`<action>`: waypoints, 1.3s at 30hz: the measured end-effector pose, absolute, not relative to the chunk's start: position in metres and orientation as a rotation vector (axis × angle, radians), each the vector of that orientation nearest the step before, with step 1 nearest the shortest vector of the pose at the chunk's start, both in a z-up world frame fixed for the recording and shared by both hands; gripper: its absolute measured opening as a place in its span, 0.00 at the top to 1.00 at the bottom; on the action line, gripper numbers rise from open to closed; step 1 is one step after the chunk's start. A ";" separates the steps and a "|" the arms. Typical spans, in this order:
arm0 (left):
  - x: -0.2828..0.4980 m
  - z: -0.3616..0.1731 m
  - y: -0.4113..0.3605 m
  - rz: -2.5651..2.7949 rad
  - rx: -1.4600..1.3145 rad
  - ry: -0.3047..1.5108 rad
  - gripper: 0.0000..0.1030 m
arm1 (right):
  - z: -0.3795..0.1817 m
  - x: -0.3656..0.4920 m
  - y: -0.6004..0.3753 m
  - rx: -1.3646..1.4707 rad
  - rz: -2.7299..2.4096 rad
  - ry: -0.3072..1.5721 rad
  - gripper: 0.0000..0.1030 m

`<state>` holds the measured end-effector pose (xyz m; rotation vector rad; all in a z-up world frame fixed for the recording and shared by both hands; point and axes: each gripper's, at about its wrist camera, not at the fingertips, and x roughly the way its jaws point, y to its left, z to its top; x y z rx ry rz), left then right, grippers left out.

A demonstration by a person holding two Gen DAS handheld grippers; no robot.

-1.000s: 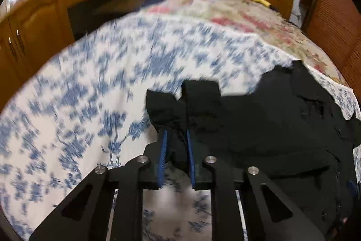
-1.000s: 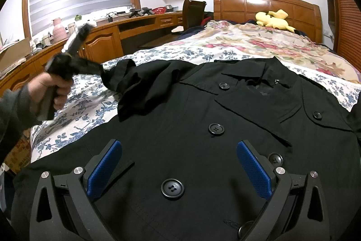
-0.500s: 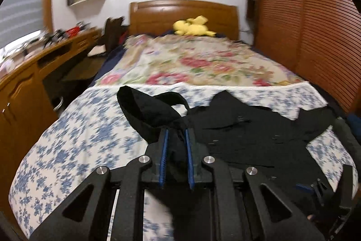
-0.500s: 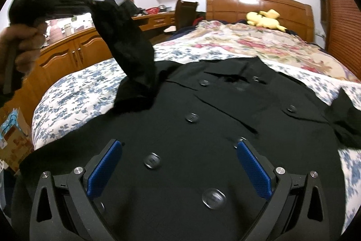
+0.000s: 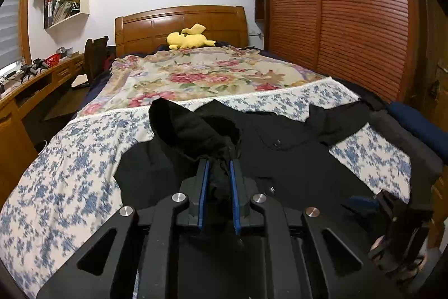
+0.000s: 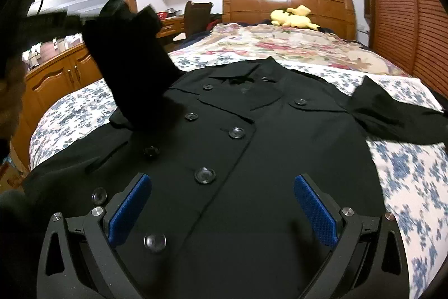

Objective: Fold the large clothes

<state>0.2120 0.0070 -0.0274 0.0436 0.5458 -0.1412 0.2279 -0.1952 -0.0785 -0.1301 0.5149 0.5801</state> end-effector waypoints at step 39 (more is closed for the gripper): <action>0.114 -0.041 0.103 -0.116 -0.049 0.457 0.26 | -0.044 0.224 -0.114 -0.326 0.539 0.484 0.02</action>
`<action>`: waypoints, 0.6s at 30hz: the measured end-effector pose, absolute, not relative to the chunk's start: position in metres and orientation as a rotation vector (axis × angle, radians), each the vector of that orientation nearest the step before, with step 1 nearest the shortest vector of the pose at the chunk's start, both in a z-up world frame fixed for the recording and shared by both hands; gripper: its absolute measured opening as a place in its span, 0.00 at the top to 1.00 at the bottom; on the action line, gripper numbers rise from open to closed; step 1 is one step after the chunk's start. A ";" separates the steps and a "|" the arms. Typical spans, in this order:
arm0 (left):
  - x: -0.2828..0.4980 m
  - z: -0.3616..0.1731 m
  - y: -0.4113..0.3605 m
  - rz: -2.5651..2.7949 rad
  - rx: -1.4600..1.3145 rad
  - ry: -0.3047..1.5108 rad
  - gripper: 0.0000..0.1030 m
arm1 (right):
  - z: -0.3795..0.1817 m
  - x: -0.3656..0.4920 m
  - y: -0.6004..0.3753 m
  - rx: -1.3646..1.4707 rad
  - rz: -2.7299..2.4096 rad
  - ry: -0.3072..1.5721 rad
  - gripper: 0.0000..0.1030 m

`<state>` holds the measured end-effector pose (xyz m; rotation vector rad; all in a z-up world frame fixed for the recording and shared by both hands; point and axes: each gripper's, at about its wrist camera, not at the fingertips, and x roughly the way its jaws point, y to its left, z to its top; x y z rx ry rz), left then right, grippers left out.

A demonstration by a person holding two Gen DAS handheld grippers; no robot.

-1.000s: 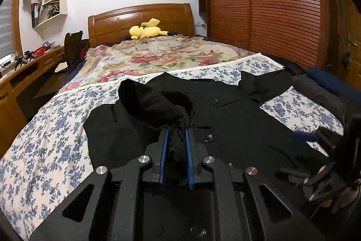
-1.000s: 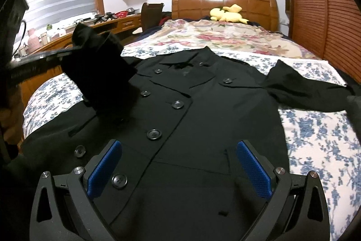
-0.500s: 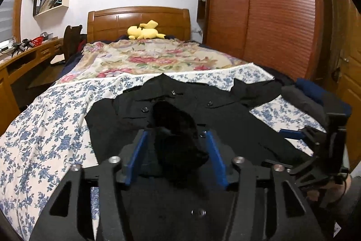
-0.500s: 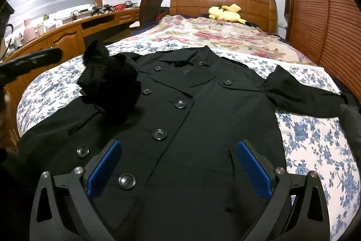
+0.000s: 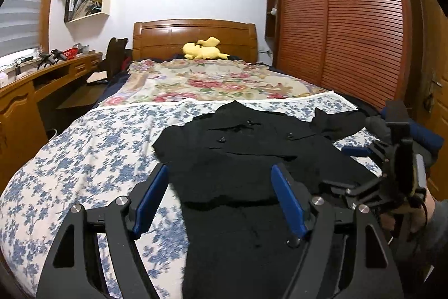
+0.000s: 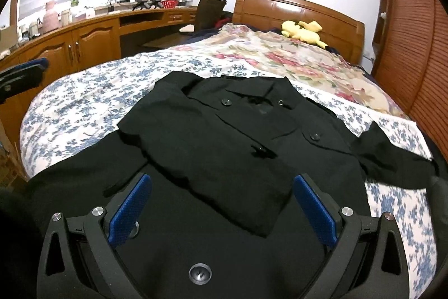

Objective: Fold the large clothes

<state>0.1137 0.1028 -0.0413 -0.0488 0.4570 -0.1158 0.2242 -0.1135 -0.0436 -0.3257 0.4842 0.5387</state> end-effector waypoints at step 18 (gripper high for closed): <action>0.107 -0.043 0.119 -0.090 -0.070 0.448 0.26 | -0.092 0.334 -0.141 -0.237 0.440 0.780 0.22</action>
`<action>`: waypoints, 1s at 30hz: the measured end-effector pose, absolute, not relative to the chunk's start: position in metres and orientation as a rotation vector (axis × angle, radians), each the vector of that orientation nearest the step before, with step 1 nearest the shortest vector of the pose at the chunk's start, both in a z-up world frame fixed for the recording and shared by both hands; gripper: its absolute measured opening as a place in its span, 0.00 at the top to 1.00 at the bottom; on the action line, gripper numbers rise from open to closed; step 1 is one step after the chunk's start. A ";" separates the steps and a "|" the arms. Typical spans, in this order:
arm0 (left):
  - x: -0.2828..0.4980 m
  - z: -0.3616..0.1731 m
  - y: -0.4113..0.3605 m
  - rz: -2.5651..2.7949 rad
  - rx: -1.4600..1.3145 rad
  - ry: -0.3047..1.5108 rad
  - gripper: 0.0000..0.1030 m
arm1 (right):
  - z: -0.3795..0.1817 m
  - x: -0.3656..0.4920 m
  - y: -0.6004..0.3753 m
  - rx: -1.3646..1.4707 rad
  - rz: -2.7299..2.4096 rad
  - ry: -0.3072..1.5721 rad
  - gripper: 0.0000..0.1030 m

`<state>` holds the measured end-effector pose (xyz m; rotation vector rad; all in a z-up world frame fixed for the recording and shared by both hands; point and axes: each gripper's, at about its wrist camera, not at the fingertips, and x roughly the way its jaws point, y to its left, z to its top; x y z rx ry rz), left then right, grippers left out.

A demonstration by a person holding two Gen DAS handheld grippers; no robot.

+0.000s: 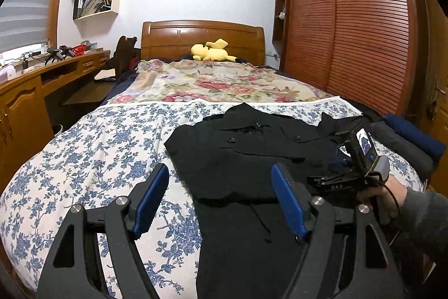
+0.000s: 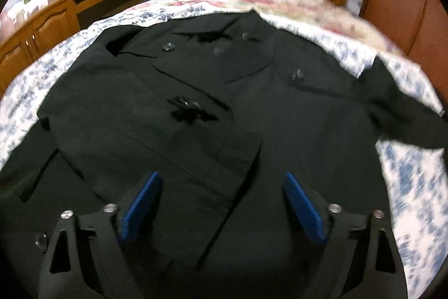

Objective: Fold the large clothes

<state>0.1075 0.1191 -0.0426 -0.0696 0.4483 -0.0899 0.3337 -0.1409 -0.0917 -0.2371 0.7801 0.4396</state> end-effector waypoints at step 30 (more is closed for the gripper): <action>0.113 -0.045 0.103 -0.108 -0.045 0.464 0.26 | -0.021 0.207 -0.224 -0.255 0.521 0.485 0.95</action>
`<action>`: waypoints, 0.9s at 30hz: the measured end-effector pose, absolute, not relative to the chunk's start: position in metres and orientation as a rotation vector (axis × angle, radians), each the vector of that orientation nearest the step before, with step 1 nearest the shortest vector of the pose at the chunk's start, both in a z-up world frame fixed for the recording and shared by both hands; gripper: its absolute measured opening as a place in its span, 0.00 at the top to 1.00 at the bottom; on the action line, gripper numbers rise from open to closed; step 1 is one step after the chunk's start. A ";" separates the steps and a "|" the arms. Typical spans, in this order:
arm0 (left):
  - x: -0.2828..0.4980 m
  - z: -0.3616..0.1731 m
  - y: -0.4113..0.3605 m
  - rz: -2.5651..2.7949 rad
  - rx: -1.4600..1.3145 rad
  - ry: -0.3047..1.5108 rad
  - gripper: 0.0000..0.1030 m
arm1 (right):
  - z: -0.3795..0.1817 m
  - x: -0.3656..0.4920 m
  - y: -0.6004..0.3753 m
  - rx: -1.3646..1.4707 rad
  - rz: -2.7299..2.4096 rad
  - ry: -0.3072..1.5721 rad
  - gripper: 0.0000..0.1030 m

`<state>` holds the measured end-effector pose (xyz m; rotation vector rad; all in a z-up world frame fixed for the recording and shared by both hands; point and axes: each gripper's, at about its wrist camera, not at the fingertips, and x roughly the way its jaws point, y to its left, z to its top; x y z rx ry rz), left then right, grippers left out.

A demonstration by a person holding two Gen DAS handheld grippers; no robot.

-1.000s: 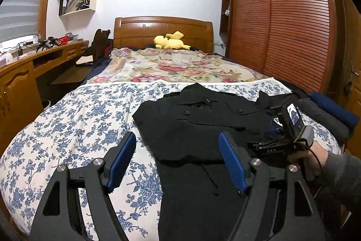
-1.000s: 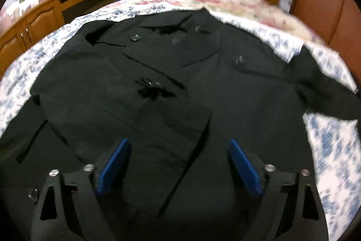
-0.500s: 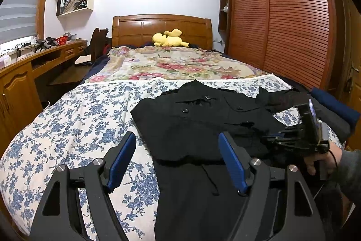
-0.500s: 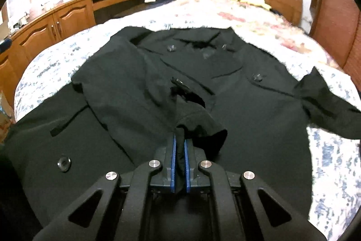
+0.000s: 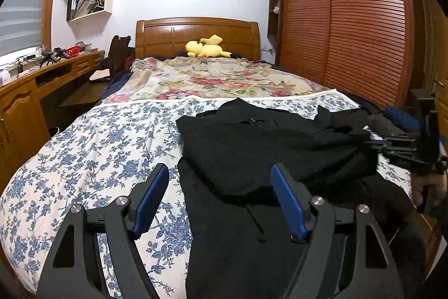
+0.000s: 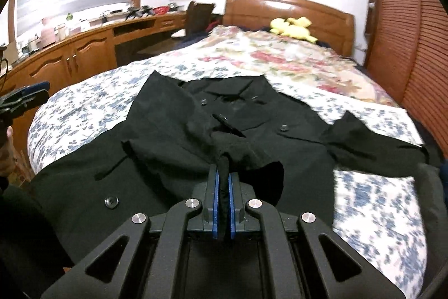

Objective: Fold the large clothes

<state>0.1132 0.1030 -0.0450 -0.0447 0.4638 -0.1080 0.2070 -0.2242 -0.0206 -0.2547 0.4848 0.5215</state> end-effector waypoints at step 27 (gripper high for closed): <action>0.113 -0.037 0.040 -0.190 -0.022 0.422 0.26 | -0.053 0.184 -0.270 -0.253 0.377 0.630 0.54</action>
